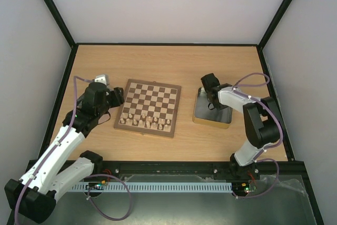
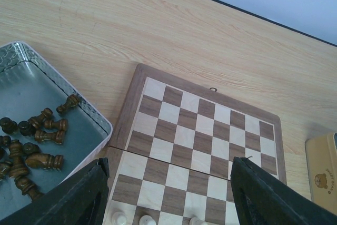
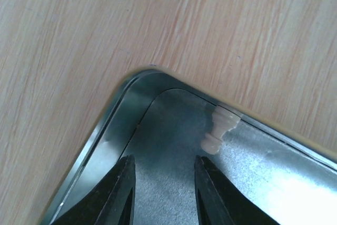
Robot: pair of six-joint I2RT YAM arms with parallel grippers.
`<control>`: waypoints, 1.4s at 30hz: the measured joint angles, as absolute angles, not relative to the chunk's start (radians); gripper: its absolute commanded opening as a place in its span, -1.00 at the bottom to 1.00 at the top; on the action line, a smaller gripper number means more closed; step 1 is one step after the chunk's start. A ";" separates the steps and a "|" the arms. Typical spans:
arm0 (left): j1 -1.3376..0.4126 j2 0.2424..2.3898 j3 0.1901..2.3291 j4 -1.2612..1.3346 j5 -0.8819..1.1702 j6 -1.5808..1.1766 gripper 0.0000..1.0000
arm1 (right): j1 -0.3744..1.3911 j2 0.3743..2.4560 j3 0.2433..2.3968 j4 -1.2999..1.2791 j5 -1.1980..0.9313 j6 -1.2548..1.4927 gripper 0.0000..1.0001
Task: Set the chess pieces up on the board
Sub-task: Pick up the chess piece from the storage box.
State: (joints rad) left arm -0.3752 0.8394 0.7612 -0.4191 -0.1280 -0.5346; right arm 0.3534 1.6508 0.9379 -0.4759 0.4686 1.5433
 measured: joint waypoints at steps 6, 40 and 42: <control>-0.374 0.859 0.761 -0.418 -0.128 -0.530 0.32 | 0.353 1.666 0.942 -0.535 0.468 1.645 -0.33; -0.363 0.880 0.761 -0.418 -0.128 -0.519 0.32 | 0.320 1.777 0.952 -0.559 0.469 1.736 -0.97; -0.363 0.880 0.761 -0.417 -0.127 -0.519 0.32 | 0.320 1.761 0.936 -0.538 0.454 1.702 -0.97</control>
